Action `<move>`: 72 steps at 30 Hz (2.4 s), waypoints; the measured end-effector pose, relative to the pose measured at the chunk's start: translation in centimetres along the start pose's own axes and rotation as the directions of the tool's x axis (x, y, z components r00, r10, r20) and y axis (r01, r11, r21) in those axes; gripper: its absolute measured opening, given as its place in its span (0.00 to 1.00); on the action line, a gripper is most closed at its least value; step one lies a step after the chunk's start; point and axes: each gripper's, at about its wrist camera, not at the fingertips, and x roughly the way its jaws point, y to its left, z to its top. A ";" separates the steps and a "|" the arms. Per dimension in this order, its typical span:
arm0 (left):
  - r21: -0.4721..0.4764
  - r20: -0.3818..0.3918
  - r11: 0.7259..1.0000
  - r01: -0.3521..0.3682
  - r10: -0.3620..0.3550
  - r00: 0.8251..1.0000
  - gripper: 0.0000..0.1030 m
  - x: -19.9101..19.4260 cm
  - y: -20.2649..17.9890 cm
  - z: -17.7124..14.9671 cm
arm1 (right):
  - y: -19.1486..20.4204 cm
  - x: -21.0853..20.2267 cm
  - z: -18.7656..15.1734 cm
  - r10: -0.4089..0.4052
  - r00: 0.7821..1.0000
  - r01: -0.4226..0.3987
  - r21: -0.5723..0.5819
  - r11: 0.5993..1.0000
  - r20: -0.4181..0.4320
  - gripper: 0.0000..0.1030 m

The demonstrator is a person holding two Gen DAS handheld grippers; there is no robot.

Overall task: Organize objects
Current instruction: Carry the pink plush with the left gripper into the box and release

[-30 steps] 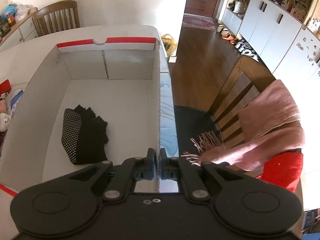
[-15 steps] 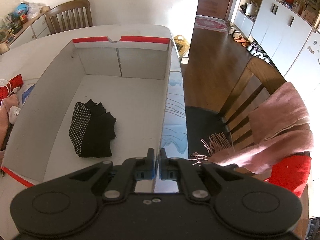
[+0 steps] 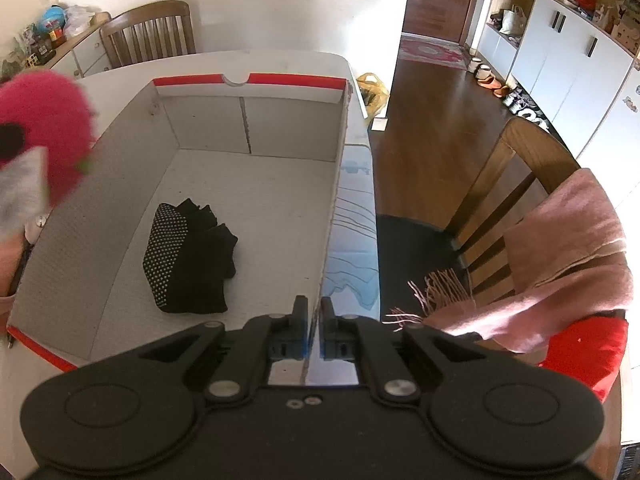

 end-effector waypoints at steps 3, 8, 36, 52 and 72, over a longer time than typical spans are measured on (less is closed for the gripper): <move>0.041 -0.022 0.999 0.029 -0.028 0.999 0.49 2.5 -2.0 1.1 | 0.0 0.0 0.0 0.003 1.000 -0.003 -0.002 1.000 -0.001 0.05; 0.086 -0.056 0.995 0.057 -0.052 0.997 0.49 6.3 -4.4 1.9 | -0.3 0.0 0.0 0.016 1.000 -0.016 0.004 1.000 -0.002 0.05; 0.167 -0.221 0.981 0.103 -0.064 0.973 0.64 18.2 -7.6 2.2 | -0.6 0.2 0.1 0.029 0.999 -0.029 0.009 1.000 -0.013 0.05; 0.088 -0.123 0.990 0.106 -0.094 0.988 0.72 11.6 -5.2 2.6 | -0.1 0.2 0.2 0.012 1.000 -0.012 -0.011 1.000 -0.019 0.05; -0.066 0.018 0.998 -0.013 0.015 1.000 0.72 -0.8 3.3 -1.3 | 0.4 0.3 0.4 -0.012 0.999 0.010 -0.036 0.999 -0.035 0.05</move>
